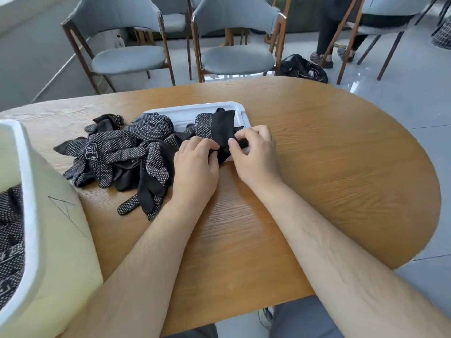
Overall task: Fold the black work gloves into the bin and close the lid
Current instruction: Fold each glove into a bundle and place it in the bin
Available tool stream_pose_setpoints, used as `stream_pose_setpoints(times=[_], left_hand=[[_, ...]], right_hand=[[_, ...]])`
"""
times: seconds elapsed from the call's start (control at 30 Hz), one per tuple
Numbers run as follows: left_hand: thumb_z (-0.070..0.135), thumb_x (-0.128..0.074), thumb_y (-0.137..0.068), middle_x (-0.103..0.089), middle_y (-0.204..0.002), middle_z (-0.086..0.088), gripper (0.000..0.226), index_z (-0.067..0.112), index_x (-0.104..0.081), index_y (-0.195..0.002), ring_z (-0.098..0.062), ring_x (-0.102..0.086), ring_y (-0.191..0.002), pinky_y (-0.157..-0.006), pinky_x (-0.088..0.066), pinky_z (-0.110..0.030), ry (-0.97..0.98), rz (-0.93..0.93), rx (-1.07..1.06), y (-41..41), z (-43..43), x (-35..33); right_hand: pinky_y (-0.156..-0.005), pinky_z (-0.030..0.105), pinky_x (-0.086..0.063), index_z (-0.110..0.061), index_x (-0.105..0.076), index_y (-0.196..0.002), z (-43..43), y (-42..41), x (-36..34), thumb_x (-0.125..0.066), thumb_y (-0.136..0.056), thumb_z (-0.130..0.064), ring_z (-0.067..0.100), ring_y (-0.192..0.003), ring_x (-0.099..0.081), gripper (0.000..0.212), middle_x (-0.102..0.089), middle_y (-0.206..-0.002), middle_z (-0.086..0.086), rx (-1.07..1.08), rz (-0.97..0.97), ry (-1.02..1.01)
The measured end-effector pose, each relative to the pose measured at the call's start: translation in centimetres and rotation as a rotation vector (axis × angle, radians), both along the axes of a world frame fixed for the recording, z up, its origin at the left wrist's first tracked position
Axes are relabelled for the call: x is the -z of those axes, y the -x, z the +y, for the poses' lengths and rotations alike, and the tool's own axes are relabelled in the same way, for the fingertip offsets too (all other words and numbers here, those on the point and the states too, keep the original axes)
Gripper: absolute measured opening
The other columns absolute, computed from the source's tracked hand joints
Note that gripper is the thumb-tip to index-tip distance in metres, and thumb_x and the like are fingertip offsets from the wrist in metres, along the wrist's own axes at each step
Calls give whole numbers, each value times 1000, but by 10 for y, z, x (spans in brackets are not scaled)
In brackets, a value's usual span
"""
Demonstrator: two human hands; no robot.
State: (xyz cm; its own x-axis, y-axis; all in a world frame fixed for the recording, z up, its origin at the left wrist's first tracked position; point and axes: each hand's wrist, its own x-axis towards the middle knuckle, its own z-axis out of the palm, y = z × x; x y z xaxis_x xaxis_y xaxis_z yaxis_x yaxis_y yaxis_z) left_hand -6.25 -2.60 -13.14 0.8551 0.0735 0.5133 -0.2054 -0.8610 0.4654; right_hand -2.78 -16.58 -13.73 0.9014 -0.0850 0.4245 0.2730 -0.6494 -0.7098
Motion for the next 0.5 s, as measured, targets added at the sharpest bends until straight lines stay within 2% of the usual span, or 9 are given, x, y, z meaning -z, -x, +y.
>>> stream_pose_setpoints(times=[0.07,0.17,0.27,0.33,0.43,0.5], left_hand=[[17,-62,-88,-66,-102,1,15,17,-70,-101,-27,-58,-100,-85,-42,-38,43,-5,14,-1,-3,-3],[24,-60,-89,-65,-102,4,15,20,-72,-99,-25,-58,-102,-85,-42,-38,85,-72,45,4,-9,-9],[23,-63,-93,-63,-103,3,13,19,-74,-100,-23,-58,-102,-89,-45,-43,144,-198,105,11,-13,-17],[19,-65,-94,-62,-108,1,14,16,-73,-105,-23,-58,-104,-94,-45,-45,201,-264,119,15,-14,-22],[13,-64,-96,-60,-117,-1,19,14,-70,-114,-20,-55,-112,-100,-43,-48,315,-335,121,22,-21,-32],[13,-63,-97,-57,-129,-1,28,13,-64,-124,-17,-50,-126,-107,-40,-50,393,-332,179,27,-28,-43]], right_hand=[[-84,35,-50,-17,-68,-95,-2,1,-1,-65,-93,-25,22,-93,-56,9,-53,-98,-8,-27,-66,-47],[-69,18,-44,-15,-62,-104,-9,8,-11,-60,-99,-25,11,-76,-54,11,-58,-90,-10,-65,-33,-145],[-69,21,-45,-18,-54,-103,-20,14,-33,-55,-102,-23,8,-77,-58,6,-61,-88,-8,-96,-37,-310],[-62,24,-43,-20,-49,-99,-28,18,-53,-52,-102,-22,10,-65,-54,5,-56,-79,-6,-136,0,-454],[-45,28,-32,-19,-47,-96,-41,27,-81,-48,-101,-20,18,-63,-52,5,-53,-71,-6,-210,124,-633],[-41,24,-24,-19,-45,-93,-52,32,-96,-47,-95,-21,12,-60,-55,3,-54,-70,-6,-296,180,-679]])
